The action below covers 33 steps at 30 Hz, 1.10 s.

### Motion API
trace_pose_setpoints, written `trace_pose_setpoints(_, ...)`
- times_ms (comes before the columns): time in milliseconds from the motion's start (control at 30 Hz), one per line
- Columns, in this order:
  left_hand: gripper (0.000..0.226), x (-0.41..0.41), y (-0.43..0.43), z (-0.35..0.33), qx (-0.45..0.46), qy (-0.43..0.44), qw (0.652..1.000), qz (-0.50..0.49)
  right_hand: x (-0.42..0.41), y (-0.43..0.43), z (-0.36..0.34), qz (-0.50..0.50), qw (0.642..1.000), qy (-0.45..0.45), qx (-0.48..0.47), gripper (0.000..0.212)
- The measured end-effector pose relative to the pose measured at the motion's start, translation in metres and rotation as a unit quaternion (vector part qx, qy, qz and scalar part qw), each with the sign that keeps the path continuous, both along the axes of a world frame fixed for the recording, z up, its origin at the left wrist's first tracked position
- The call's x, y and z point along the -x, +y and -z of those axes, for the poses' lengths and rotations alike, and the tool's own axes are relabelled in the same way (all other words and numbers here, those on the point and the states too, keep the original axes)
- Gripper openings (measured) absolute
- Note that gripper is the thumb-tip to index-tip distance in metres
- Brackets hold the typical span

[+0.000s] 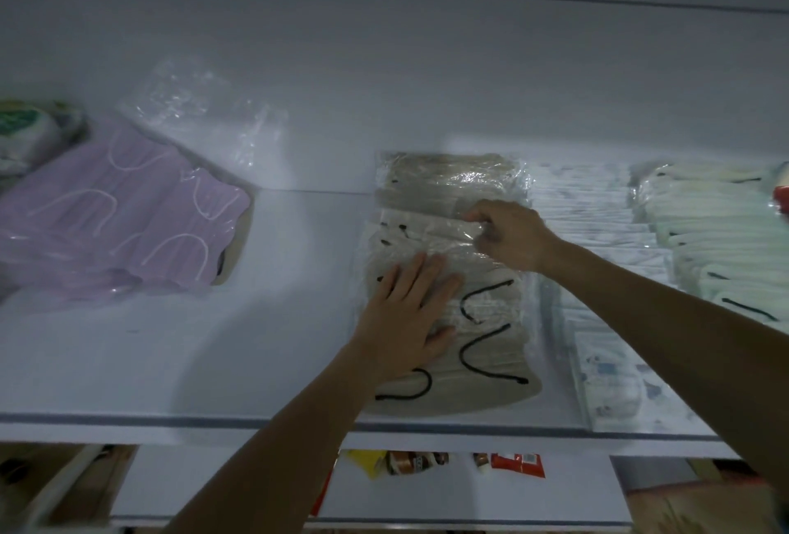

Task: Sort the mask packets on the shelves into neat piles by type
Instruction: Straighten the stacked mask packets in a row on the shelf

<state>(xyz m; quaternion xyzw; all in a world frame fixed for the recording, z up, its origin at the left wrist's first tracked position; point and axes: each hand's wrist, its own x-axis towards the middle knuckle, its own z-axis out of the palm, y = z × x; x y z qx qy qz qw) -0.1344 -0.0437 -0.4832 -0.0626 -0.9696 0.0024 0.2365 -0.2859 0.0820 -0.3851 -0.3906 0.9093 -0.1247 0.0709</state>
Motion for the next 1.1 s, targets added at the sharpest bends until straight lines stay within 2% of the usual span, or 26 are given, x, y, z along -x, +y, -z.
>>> trace_pose_setpoints(67,0.055,0.006,-0.001,-0.003,-0.005,-0.012,1.000,-0.003,0.001,0.002,0.006,-0.022,0.997,0.055,-0.056,0.056)
trace_pose_setpoints(267,0.051,-0.010,0.005,0.004,-0.017,-0.019,0.999,0.025,-0.029,0.003,0.033,-0.044,0.992,-0.018,-0.118,0.052)
trace_pose_setpoints(400,0.069,-0.009,-0.002,0.001,-0.015,-0.023,0.999,0.019,-0.021,0.003,0.030,-0.038,0.994,0.007,-0.099,0.057)
trace_pose_setpoints(500,0.083,-0.010,-0.009,0.002,-0.014,-0.057,0.998,-0.010,-0.028,-0.010,0.033,-0.027,0.994,-0.016,-0.107,0.051)
trace_pose_setpoints(600,0.086,-0.016,-0.012,0.004,-0.005,-0.081,0.997,-0.017,-0.034,-0.020,0.040,-0.071,0.992,-0.017,-0.106,0.049)
trace_pose_setpoints(667,0.086,-0.018,-0.011,0.005,-0.007,-0.076,0.997,-0.016,-0.030,-0.023,0.038,-0.069,0.994,0.008,-0.080,0.061)
trace_pose_setpoints(767,0.085,-0.017,-0.010,0.004,0.000,-0.073,0.997,-0.017,-0.031,-0.024,0.039,-0.066,0.993,0.005,-0.102,0.050)
trace_pose_setpoints(833,0.084,-0.017,-0.010,0.004,0.005,-0.058,0.998,-0.010,-0.034,-0.022,0.041,-0.081,0.989,-0.005,-0.122,0.050)
trace_pose_setpoints(967,0.068,-0.008,-0.019,0.000,0.039,-0.024,0.998,0.031,-0.035,-0.001,0.032,-0.067,0.994,0.018,-0.079,0.065)
trace_pose_setpoints(1033,0.064,-0.002,-0.025,-0.007,0.062,-0.028,0.997,0.035,-0.043,0.018,0.030,-0.084,0.994,0.016,-0.073,0.090)
trace_pose_setpoints(1100,0.061,-0.002,-0.030,-0.013,0.048,-0.024,0.998,0.026,-0.053,0.035,0.041,-0.138,0.985,0.057,-0.090,0.109)
